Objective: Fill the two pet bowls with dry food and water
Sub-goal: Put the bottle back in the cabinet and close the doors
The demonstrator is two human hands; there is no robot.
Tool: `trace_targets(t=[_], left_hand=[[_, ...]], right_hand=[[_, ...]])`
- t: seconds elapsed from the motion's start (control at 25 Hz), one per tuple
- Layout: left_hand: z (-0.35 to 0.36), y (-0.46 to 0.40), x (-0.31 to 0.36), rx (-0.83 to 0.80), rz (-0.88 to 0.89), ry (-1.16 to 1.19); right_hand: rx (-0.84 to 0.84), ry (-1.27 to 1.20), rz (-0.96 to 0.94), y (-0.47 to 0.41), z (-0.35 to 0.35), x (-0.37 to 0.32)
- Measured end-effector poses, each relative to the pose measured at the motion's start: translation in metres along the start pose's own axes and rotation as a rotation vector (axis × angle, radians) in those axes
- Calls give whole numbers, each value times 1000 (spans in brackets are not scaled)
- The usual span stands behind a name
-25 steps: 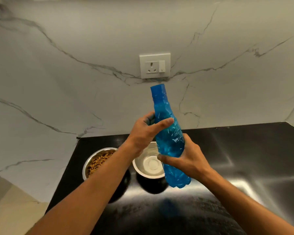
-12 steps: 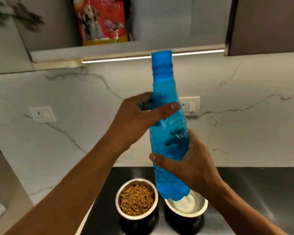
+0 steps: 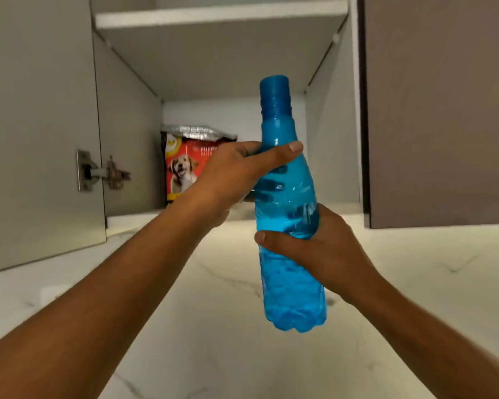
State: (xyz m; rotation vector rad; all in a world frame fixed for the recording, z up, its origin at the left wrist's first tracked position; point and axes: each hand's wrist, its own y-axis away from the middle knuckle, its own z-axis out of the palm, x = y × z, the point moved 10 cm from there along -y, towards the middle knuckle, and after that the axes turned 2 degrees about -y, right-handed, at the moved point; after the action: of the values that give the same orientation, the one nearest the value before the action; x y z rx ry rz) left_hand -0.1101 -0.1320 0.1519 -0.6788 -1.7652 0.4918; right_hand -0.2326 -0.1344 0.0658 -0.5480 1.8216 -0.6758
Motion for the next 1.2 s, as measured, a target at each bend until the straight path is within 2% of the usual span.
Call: trace_targets(t=[0.28, 0.6, 0.84, 1.04, 1.2], left_hand=[[-17, -74, 60, 76, 112, -13], [-22, -134, 93, 134, 178, 6], [-5, -161, 59, 106, 122, -6], [9, -183, 26, 107, 91, 29], [14, -201, 8, 101, 33, -18]], right_hand=[[10, -28, -22, -82, -30, -49], [55, -74, -28, -142, -52, -71], [73, -15, 58, -163, -53, -26], [110, -71, 91, -176, -52, 5], [110, 39, 187, -200, -49, 28]])
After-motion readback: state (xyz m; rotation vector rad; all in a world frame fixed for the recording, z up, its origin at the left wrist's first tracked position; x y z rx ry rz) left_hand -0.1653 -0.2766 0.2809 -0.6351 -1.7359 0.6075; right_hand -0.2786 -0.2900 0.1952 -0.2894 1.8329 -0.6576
